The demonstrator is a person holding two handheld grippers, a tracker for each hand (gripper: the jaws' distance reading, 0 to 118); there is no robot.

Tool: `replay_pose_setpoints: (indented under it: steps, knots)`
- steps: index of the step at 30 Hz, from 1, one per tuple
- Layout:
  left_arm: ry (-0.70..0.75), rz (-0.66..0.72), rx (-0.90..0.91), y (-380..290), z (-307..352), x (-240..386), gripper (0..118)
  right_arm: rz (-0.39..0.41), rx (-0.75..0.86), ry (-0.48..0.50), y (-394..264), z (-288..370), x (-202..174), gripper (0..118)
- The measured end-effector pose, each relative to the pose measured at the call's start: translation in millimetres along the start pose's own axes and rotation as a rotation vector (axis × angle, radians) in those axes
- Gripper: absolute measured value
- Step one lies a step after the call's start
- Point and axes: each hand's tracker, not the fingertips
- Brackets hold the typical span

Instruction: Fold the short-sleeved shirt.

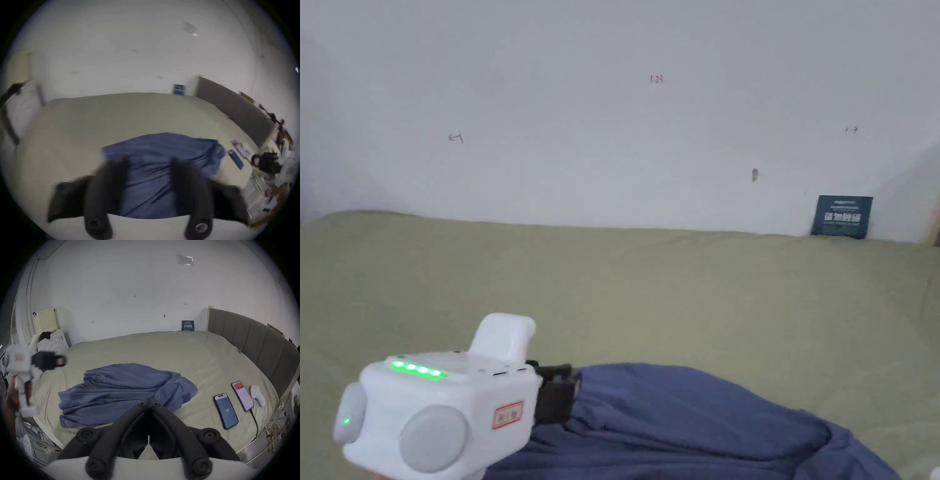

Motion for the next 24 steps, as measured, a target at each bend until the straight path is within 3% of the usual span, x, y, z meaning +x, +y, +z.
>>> replay_pose_setpoints:
  steps: [1,2,8,12,16,21,24]
  knots:
    - [0.068,0.033,0.002,-13.6,16.8,-10.8,7,0.002,0.001,-0.002,1.5,-2.0,-1.2,1]
    - [0.152,0.059,0.018,-32.4,38.7,-23.7,0,0.004,0.0,0.0,2.8,-4.1,-3.2,1]
    - [0.333,0.311,0.063,-110.8,118.3,-68.2,0,0.057,-0.049,0.038,-3.5,-15.8,-24.2,1]
    - [0.328,0.307,-0.036,-120.9,121.1,-75.6,0,0.076,-0.069,0.071,-9.2,-18.9,-37.8,1]
    - [0.295,0.337,-0.073,-107.3,91.0,-91.0,0,0.077,-0.076,0.092,-8.2,-22.7,-41.1,1]
    - [0.228,0.297,-0.211,-82.4,7.4,-126.5,0,0.072,-0.079,0.073,-5.4,-30.6,-30.2,1]
    - [0.21,0.191,-0.302,-71.6,-41.9,-139.7,4,0.066,-0.104,0.034,-4.8,-38.6,-15.0,1]
